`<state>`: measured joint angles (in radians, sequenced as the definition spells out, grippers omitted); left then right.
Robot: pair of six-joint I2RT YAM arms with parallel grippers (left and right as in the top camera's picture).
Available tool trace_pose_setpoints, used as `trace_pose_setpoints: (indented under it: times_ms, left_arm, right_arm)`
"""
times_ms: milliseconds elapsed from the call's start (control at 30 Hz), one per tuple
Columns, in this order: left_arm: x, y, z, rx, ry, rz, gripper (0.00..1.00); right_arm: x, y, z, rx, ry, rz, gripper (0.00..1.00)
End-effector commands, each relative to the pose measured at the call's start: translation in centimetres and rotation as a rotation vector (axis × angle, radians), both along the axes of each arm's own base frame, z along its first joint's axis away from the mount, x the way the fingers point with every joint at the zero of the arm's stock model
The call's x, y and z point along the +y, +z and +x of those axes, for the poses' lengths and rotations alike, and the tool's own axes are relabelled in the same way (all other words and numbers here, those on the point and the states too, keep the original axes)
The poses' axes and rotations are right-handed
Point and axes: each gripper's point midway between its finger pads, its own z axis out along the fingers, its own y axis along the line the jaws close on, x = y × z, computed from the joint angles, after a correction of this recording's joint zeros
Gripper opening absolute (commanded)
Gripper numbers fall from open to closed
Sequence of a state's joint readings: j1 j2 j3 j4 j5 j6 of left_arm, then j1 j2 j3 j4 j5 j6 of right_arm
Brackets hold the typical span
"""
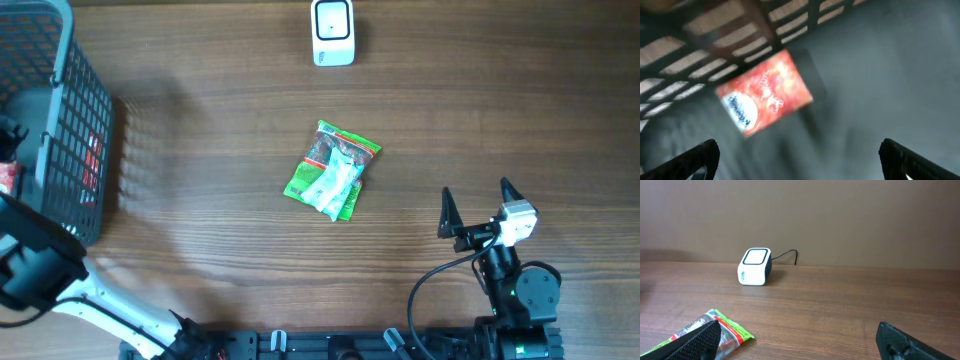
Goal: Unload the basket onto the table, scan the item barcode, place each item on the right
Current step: 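Reach the left gripper back into the basket and grasp the red box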
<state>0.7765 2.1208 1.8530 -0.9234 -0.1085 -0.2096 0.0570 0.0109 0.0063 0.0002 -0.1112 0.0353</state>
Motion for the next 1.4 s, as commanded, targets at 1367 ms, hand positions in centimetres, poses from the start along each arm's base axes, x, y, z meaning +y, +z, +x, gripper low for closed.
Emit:
trace_pose_setpoints:
  times_ms: [1367]
  left_arm:
    - [-7.8, 3.3, 3.0, 0.089, -0.841, -0.005, 0.98]
  right_arm:
    - [-0.2, 0.2, 0.0, -0.013, -0.010, -0.008, 1.00]
